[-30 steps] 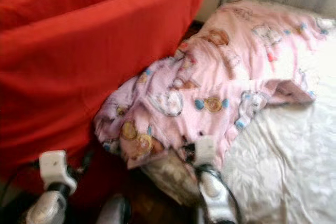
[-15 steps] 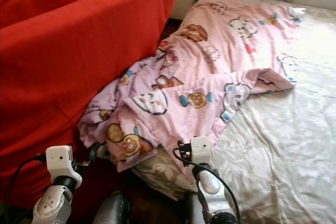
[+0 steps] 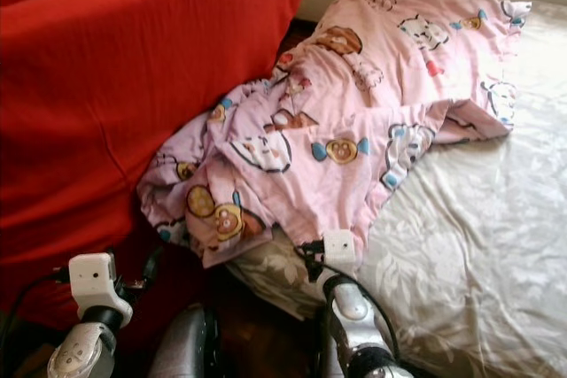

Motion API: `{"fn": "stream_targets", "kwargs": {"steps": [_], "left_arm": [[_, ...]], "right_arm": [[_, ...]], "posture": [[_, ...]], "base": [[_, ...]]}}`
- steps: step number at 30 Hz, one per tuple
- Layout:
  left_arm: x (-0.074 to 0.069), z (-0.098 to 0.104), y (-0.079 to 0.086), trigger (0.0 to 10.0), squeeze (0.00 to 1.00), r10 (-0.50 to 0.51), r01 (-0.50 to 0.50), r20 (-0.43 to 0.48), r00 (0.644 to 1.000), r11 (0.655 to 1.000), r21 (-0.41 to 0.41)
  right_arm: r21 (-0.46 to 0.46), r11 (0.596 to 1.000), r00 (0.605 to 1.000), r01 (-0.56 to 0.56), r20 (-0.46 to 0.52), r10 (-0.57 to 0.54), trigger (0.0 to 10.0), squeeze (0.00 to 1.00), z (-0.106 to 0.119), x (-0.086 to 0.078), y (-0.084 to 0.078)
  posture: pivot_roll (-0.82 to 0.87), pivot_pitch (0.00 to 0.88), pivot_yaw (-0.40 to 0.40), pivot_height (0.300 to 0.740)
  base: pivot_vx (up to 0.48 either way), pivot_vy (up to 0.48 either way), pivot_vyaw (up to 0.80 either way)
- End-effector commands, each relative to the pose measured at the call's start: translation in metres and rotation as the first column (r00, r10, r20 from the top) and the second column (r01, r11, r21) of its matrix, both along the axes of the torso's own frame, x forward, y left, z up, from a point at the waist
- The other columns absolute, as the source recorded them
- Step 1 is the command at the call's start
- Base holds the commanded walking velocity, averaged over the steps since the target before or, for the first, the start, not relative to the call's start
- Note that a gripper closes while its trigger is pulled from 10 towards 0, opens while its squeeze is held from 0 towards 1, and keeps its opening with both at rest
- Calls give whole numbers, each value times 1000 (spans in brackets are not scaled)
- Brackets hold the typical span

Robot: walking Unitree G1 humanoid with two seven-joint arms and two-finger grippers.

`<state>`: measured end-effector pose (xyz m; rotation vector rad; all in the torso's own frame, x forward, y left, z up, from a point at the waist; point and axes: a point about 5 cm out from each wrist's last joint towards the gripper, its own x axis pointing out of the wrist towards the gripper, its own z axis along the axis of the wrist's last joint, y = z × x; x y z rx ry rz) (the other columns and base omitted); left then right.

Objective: Clean up the room

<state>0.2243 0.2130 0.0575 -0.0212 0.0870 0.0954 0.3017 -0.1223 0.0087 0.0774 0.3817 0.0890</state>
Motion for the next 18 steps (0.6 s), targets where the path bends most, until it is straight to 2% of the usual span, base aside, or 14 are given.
{"fn": "stream_targets", "kwargs": {"steps": [1, 3, 7, 11, 12, 14, 15, 16, 18], "left_arm": [[-4, 1, 3, 10000, 0, 10, -10, -11, 1000, 1000, 11], [-6, 0, 3, 10000, 0, 13, -13, -17, 1000, 1000, 12], [-9, 0, 1, 10000, 0, 15, -15, -23, 1000, 1000, 10], [-10, 0, 1, 10000, 0, 15, -15, -29, 999, 1000, 9], [-10, 0, 1, 10000, 0, 15, -15, -31, 999, 1000, 9], [-11, 0, 1, 10000, 0, 15, -15, -32, 999, 1000, 9], [-11, 0, 1, 10000, 0, 15, -15, -33, 999, 1000, 9], [-11, 0, 1, 10000, 0, 15, -14, -35, 999, 1000, 10], [-12, 0, 2, 10000, 0, 14, -14, -38, 999, 1000, 10]], "right_arm": [[18, 999, 999, 47, -14, -47, 10000, 1000, -2, 0, -2], [22, 997, 997, 78, -14, -78, 10000, 1000, 1, 3, -7], [-3, 998, 998, 67, -20, -67, 10000, 1000, 0, 3, -9], [19, 995, 994, 100, -54, -99, 10000, 1000, -8, -4, -12], [20, 994, 992, 105, -66, -103, 10000, 757, -10, -6, -13], [20, 994, 992, 107, -74, -106, 10000, 757, -11, -7, -13], [14, 994, 991, 106, -81, -104, 10000, 337, -13, -8, -13], [7, 995, 991, 104, -89, -103, 10000, 0, -14, -10, -14], [4, 994, 990, 106, -95, -106, 10000, 0, -16, -11, -14]], "posture": [[41, 277, 12, 595], [42, 280, 12, 595], [42, 288, 11, 595], [39, 294, 14, 595], [39, 294, 14, 595], [39, 294, 14, 595], [39, 294, 14, 595], [39, 292, 17, 595], [39, 292, 17, 595]], "base": [[0, 0, 0], [0, 0, 0], [0, 0, 0], [0, 0, 0], [0, 0, 0], [0, 0, 0], [0, 0, 0], [0, 0, 0], [0, 0, 0]]}}
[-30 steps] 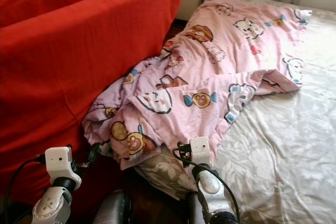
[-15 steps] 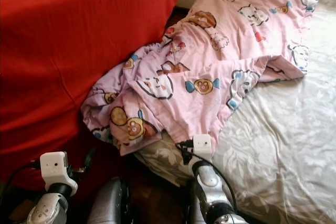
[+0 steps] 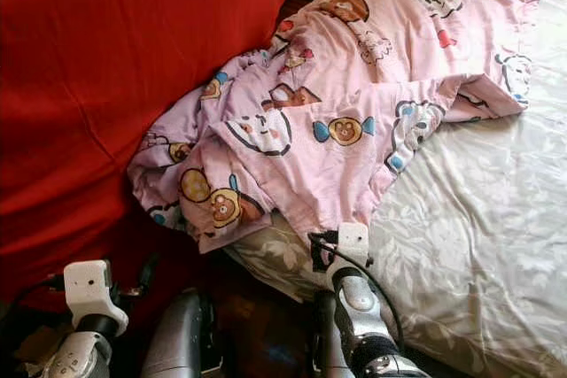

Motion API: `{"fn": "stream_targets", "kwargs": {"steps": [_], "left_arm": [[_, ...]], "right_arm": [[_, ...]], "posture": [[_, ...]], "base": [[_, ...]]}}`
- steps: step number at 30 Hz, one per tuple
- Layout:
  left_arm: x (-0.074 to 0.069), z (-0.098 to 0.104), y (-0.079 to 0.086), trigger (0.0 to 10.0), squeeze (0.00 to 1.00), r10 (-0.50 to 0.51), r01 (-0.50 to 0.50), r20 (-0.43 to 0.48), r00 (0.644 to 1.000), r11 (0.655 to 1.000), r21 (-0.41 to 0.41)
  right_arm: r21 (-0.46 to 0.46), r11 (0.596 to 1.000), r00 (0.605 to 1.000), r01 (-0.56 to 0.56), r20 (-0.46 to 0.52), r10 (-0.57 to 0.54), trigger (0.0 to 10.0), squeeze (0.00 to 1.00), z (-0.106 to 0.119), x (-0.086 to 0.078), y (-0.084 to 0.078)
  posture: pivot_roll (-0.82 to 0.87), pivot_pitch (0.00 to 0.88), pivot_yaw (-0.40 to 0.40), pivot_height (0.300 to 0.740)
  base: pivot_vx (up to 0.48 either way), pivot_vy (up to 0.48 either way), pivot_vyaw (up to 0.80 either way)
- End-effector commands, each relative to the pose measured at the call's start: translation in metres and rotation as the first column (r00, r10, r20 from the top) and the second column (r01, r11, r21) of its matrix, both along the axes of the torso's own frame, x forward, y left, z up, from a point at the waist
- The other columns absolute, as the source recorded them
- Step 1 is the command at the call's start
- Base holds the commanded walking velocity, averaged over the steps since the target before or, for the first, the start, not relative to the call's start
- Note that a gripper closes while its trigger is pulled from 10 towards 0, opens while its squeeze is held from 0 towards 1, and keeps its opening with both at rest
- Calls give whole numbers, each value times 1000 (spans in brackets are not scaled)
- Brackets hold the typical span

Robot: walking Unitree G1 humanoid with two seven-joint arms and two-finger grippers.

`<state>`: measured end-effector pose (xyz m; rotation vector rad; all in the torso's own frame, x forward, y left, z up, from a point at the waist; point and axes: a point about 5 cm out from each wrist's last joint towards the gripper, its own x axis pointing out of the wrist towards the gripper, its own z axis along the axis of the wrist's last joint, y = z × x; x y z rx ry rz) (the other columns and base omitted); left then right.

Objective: Clean up the room

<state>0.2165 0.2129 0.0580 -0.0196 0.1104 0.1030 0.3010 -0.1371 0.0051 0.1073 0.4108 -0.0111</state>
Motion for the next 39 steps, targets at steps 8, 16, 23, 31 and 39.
{"fn": "stream_targets", "kwargs": {"steps": [8, 16, 23, 31, 39], "left_arm": [[-8, -2, 1, 10000, 0, 1, -1, -27, 1000, 1000, 12], [-10, -2, 0, 10000, 0, -1, 2, -33, 999, 1000, 9], [-14, -5, -2, 10000, 0, 3, -3, -43, 999, 1000, 2], [-21, -9, -11, 10000, 0, 16, -17, -56, 998, 1000, -22], [-25, -13, -16, 10000, 0, 33, -35, -60, 998, 998, -43]], "right_arm": [[0, 999, 993, 52, -104, -51, 10000, 0, -18, -15, -4], [2, 999, 988, 53, -148, -52, 10000, 0, -21, -17, -7], [14, 1000, 987, -12, -160, 14, 10000, 0, -21, -16, -3], [-4, 999, 991, -39, -126, 38, 0, 0, -15, -11, -11], [-21, 998, 990, -59, -133, 56, 0, 0, -14, -9, -15]], "posture": [[40, 280, 19, 595], [42, 284, 16, 595], [29, 301, 7, 595], [7, 331, -27, 595], [-1, 335, -62, 595]], "base": [[0, 0, 0], [0, 0, 0], [0, 0, 0], [0, 0, 0], [0, 0, 0]]}}
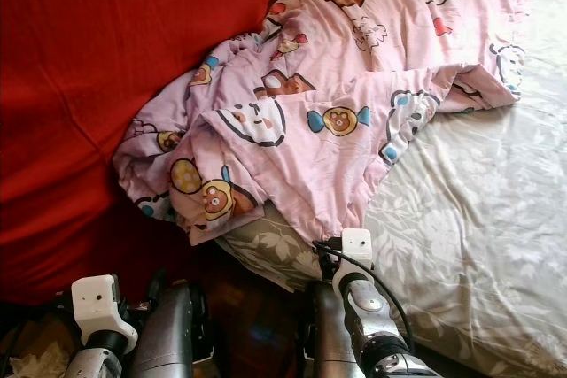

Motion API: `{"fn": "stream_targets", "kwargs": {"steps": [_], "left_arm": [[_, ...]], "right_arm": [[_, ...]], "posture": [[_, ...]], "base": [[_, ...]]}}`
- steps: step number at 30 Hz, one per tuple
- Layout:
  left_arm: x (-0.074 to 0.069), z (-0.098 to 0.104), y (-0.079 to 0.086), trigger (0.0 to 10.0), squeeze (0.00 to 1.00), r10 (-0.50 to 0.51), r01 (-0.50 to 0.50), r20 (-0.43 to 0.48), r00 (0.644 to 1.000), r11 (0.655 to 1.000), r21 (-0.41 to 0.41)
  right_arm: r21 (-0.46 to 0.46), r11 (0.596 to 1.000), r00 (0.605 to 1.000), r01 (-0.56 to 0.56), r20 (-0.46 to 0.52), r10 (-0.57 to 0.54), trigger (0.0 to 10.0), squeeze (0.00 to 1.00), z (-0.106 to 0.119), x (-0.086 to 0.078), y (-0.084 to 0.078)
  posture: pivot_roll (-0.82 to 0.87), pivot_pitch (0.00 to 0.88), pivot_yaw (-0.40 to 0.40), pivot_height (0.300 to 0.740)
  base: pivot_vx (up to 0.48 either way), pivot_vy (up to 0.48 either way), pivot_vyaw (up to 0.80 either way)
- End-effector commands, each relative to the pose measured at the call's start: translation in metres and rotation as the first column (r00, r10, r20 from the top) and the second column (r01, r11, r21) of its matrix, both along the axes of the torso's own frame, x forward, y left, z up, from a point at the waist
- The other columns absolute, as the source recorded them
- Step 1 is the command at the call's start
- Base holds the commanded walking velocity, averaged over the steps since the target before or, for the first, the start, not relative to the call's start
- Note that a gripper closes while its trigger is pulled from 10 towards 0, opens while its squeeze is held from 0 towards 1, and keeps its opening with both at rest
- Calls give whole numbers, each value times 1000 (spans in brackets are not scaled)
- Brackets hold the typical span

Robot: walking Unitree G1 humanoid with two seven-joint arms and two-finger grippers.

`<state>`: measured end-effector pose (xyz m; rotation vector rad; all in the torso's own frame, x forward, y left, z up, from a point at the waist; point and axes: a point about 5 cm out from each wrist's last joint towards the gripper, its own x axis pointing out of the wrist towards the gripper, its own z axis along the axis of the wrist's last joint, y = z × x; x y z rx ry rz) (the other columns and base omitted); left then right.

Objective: Clean up the room

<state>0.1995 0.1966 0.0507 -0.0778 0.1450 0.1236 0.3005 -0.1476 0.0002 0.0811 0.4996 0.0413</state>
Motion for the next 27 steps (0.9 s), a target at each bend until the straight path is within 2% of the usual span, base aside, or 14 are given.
{"fn": "stream_targets", "kwargs": {"steps": [1, 10, 20, 27], "left_arm": [[-9, -6, -1, 10000, 0, 15, -15, -29, 999, 1000, 10], [-13, -9, -4, 10000, 0, 35, -35, -37, 999, 999, -2], [-9, -10, -4, 10000, 0, 39, -39, -36, 999, 999, -1], [-5, -10, -8, 10000, 0, 24, -24, -32, 999, 1000, -5]], "right_arm": [[-16, 1000, 999, -6, -50, 6, 0, 0, -10, -9, -4], [14, 996, 993, -85, -78, 86, 0, 0, -16, -16, 6], [10, 997, 987, -80, -138, 81, 0, 0, -31, -34, -19], [12, 999, 991, -34, -128, 35, 0, 0, -32, -37, -28]], "posture": [[-1, 336, -72, 595], [-5, 349, -92, 595], [-14, 348, -86, 595], [-15, 334, -77, 595]], "base": [[0, 0, 0], [0, 0, 0], [0, 0, 0], [0, 0, 0]]}}
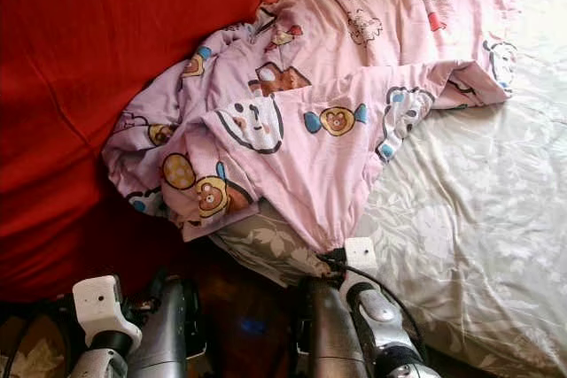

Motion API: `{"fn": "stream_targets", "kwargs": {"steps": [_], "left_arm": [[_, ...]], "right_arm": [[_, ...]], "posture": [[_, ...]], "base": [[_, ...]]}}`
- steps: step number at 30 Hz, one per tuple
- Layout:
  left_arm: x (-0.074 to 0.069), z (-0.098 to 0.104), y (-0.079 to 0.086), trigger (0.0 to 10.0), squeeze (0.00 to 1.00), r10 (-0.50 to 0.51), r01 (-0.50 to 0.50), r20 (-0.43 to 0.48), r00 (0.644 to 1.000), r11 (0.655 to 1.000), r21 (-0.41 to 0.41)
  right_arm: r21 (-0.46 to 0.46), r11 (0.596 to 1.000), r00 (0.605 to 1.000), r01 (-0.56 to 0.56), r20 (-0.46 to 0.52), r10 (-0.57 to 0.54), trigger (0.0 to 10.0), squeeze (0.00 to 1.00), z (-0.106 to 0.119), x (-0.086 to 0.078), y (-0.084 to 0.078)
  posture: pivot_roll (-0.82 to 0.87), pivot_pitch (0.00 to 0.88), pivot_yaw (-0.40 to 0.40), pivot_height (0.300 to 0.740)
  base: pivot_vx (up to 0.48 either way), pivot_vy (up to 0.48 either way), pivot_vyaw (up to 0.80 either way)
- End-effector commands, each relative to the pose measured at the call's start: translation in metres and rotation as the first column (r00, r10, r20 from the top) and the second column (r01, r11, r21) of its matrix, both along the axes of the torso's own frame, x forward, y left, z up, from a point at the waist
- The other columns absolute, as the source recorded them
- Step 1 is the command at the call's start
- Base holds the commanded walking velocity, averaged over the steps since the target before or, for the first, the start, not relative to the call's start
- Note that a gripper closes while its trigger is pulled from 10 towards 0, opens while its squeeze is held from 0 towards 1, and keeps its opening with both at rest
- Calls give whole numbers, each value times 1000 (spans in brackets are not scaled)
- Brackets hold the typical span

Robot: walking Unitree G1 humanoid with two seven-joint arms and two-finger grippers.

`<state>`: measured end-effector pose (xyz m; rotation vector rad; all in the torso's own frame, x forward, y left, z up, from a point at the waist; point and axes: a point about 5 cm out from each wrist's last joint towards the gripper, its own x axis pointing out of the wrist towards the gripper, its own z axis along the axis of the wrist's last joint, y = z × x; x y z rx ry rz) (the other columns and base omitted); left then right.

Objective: Clean up the room

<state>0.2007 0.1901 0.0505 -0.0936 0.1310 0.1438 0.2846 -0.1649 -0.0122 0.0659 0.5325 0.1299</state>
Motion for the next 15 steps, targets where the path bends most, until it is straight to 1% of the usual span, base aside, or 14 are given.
{"fn": "stream_targets", "kwargs": {"steps": [1, 2, 5, 9, 11, 13, 15], "left_arm": [[-6, -10, -1, 10000, 0, 2, -1, -46, 999, 1000, 7], [-5, -10, -1, 10000, 0, 2, -1, -44, 999, 1000, 8], [-2, -10, 0, 10000, 0, 0, 0, -43, 999, 1000, 9], [8, -11, 2, 10000, 0, -5, 5, -38, 999, 1000, 14], [9, -11, 2, 10000, 0, -6, 7, -37, 999, 1000, 15], [16, -10, 4, 10000, 0, -5, 6, -28, 1000, 1000, 21], [18, -10, 4, 10000, 0, -5, 6, -27, 1000, 1000, 22]], "right_arm": [[-4, 998, 994, 59, -95, -59, 0, 0, -19, -21, -11], [-1, 997, 994, 73, -87, -73, 0, 0, -18, -20, -11], [6, 997, 993, 83, -80, -82, 0, 0, -17, -18, -9], [22, 995, 994, 96, -51, -94, 0, 0, -11, -11, -4], [21, 995, 994, 97, -49, -96, 0, 0, -11, -11, -5], [30, 992, 992, 120, -32, -119, 0, 0, -8, -9, -11], [31, 992, 992, 121, -29, -120, 0, 0, -8, -9, -12]], "posture": [[-15, 334, -77, 595], [-16, 322, -73, 595], [-16, 322, -71, 595], [-21, 283, -62, 595], [-21, 283, -62, 595], [-17, 253, -57, 595], [-18, 251, -55, 595]], "base": [[0, 0, 0], [0, 0, 0], [0, 0, 0], [0, 0, 0], [0, 0, 0], [0, 0, 0], [0, 0, 0]]}}
